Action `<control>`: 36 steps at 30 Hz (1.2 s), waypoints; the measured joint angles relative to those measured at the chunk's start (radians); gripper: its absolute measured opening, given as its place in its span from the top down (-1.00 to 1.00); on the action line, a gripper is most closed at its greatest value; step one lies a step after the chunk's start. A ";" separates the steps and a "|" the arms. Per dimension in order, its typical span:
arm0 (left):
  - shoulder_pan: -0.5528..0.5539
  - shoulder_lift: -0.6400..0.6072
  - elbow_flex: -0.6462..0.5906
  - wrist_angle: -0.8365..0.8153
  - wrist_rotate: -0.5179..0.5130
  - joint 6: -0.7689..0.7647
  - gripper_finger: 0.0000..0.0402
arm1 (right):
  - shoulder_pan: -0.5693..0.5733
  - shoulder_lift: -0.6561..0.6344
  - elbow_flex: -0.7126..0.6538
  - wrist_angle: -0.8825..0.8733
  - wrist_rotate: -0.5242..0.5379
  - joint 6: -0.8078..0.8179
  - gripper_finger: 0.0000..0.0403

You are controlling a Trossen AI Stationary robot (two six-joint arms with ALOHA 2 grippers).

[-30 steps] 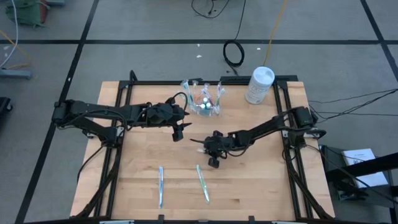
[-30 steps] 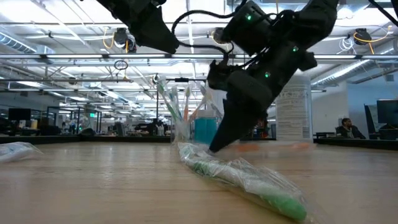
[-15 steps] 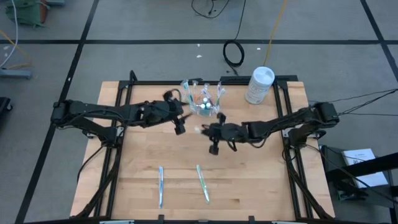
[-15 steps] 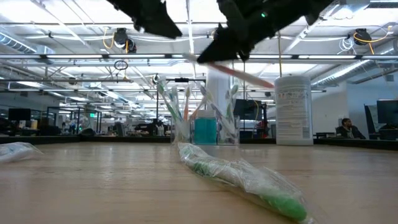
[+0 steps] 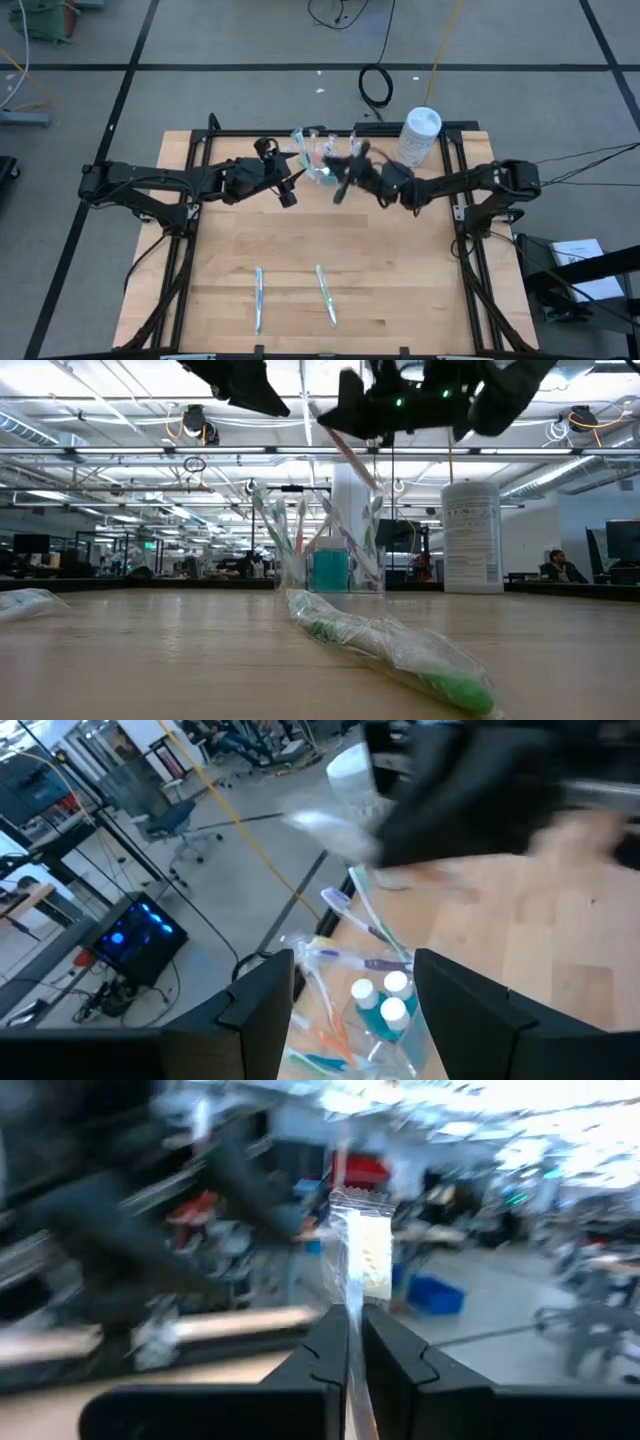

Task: Pick & Place toothbrushing station
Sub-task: Put the orange toothbrush into the transparent organizer

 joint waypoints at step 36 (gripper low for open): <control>-0.041 0.001 0.000 -0.218 0.003 -0.295 -0.06 | -0.083 0.268 -0.057 0.311 0.292 0.052 0.92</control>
